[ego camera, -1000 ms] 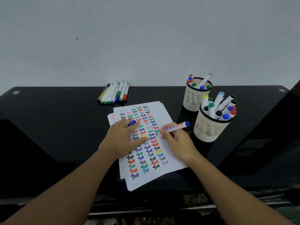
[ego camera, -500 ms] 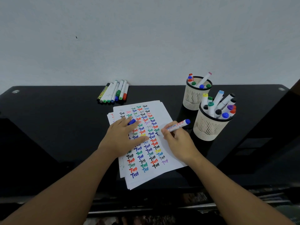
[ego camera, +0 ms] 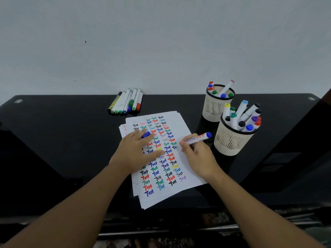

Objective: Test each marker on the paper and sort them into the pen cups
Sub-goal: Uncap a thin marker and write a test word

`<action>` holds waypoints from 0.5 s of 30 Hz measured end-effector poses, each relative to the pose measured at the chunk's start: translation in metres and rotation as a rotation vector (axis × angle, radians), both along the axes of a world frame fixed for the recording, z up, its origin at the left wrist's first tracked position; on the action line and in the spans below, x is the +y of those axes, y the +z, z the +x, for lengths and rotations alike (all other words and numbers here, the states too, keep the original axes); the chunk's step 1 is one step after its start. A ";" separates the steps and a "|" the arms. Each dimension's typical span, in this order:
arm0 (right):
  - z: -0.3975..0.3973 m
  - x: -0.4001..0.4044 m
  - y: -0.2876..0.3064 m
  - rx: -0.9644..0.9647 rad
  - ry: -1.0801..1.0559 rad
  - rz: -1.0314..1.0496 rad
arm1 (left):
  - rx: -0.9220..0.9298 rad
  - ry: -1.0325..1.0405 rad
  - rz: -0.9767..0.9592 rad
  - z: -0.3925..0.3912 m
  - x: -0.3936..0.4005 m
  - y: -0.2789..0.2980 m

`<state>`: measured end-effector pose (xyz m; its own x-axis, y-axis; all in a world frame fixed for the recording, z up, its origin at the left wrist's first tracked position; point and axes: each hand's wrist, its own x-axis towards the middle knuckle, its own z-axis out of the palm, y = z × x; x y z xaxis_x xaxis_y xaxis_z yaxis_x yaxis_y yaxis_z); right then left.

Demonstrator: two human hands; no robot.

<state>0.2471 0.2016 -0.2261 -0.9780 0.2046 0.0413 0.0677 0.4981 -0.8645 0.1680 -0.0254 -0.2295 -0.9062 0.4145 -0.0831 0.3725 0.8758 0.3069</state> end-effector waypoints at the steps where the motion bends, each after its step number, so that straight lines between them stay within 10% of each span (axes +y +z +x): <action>1: 0.000 0.000 0.000 -0.002 0.001 0.003 | -0.001 0.000 0.002 0.000 0.000 0.000; 15: 0.003 -0.002 0.006 0.000 -0.010 -0.001 | 0.011 0.002 -0.002 -0.002 -0.002 -0.004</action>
